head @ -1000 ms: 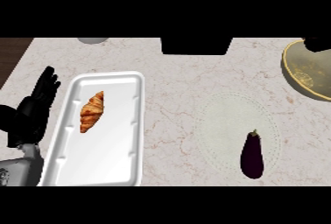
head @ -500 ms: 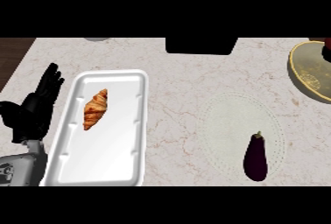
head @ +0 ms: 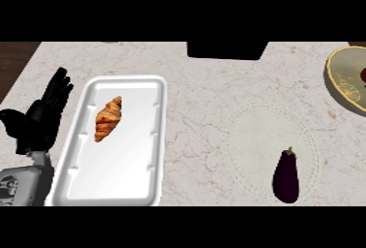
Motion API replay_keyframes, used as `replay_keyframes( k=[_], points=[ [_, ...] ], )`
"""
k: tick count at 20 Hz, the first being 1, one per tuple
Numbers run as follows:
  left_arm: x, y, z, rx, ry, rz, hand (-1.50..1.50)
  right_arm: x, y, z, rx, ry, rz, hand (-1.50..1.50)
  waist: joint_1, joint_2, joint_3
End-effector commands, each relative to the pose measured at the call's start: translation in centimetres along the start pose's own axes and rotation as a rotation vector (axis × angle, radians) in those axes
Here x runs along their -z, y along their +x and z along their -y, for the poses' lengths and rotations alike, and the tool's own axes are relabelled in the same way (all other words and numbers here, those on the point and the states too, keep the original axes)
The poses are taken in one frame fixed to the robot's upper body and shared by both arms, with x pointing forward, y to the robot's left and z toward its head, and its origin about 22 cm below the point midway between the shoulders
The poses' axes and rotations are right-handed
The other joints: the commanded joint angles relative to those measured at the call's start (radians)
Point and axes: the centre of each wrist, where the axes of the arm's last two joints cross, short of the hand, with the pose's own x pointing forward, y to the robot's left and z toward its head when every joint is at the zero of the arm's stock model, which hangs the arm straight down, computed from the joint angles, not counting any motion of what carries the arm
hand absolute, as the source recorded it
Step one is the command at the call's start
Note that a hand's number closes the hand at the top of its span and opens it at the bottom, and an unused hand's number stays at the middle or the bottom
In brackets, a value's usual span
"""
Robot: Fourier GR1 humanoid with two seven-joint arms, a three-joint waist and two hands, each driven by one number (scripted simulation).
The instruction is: Pick the tomato from the placemat and place it in the bowl
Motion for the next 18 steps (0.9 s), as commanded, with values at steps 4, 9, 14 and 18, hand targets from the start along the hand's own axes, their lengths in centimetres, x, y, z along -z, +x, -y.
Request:
replay_keyframes(
  k=[4,9,14,18],
  points=[
    [0.1,0.3,-1.0,0.009,0.013,-0.019,0.0,0.0,-2.4,0.6,0.204,0.075,0.09,-1.5,-0.005,-0.005,0.002],
    [0.1,0.0,-0.6,-0.01,0.019,-0.016,0.0,0.5,-2.3,3.5,0.65,-0.106,0.125,-1.5,-0.033,-0.01,0.006],
    [-0.8,-0.7,-0.4,0.005,0.03,-0.017,0.0,-0.1,-7.3,4.9,0.879,-0.154,0.117,-1.5,-0.036,-0.011,0.003],
    [0.3,1.1,-1.1,-0.002,0.03,-0.024,0.0,-1.0,-11.2,6.6,0.89,-0.118,0.074,-1.5,-0.035,-0.012,0.001]
  ],
)
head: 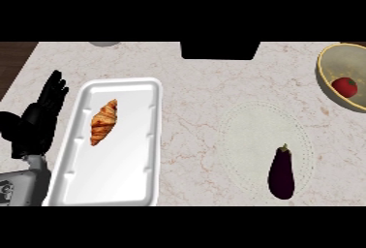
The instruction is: Pick the tomato from the placemat and place it in the bowl
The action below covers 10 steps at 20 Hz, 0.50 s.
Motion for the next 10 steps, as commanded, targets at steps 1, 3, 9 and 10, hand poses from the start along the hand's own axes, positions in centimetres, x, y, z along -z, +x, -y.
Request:
replay_keyframes(
  k=[1,3,9,10],
  points=[
    [0.3,-0.3,-0.9,-0.009,0.021,0.0,0.0,-1.5,-2.2,5.3,0.053,0.001,0.0,-1.5,-0.007,0.001,-0.001],
    [-0.8,-1.2,0.5,-0.013,-0.007,-0.009,0.0,-1.9,-2.1,7.7,0.056,0.009,-0.005,-1.5,-0.007,-0.003,-0.001],
    [-0.7,-1.0,0.2,0.002,0.016,0.004,0.0,-4.3,-4.3,12.0,0.17,0.086,-0.023,-1.5,-0.012,-0.004,0.001],
    [-0.8,-1.2,-1.7,0.005,0.013,0.003,0.0,-4.6,-3.8,13.7,0.206,0.098,-0.02,-1.5,-0.017,-0.007,0.0]
  ],
)
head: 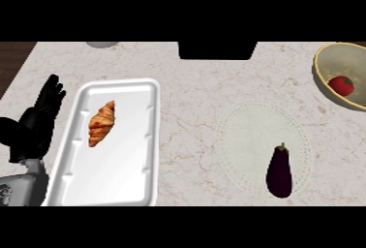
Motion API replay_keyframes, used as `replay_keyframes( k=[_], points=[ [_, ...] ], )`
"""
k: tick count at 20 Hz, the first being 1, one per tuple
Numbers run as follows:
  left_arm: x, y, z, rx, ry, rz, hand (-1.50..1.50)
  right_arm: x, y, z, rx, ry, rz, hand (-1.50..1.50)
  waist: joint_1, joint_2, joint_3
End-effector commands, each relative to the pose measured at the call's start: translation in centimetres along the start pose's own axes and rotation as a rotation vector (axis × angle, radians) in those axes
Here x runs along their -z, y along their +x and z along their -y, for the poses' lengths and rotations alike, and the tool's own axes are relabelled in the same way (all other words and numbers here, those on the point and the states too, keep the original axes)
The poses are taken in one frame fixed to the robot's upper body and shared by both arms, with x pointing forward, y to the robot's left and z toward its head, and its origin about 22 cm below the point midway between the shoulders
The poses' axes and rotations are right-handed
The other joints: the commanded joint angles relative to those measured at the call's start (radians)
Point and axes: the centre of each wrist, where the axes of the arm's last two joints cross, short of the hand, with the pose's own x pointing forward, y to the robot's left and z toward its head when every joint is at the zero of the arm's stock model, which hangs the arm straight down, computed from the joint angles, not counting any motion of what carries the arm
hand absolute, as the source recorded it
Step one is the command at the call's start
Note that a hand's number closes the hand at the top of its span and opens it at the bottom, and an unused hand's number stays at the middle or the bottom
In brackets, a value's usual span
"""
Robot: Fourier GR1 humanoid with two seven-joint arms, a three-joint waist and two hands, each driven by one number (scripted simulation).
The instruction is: Pick the tomato from the placemat and place it in the bowl
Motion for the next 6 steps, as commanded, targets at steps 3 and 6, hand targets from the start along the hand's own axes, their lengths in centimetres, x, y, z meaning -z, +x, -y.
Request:
replay_keyframes(
  k=[3,6],
  points=[
    [0.5,1.3,0.0,-0.016,0.002,-0.009,0.0,-2.4,-0.6,4.3,0.075,0.053,0.04,-1.5,-0.002,-0.004,0.0],
    [-0.7,0.7,0.0,-0.022,-0.014,-0.003,0.0,-3.0,-1.6,4.6,0.085,0.059,0.07,-1.5,0.008,-0.004,0.001]
  ],
)
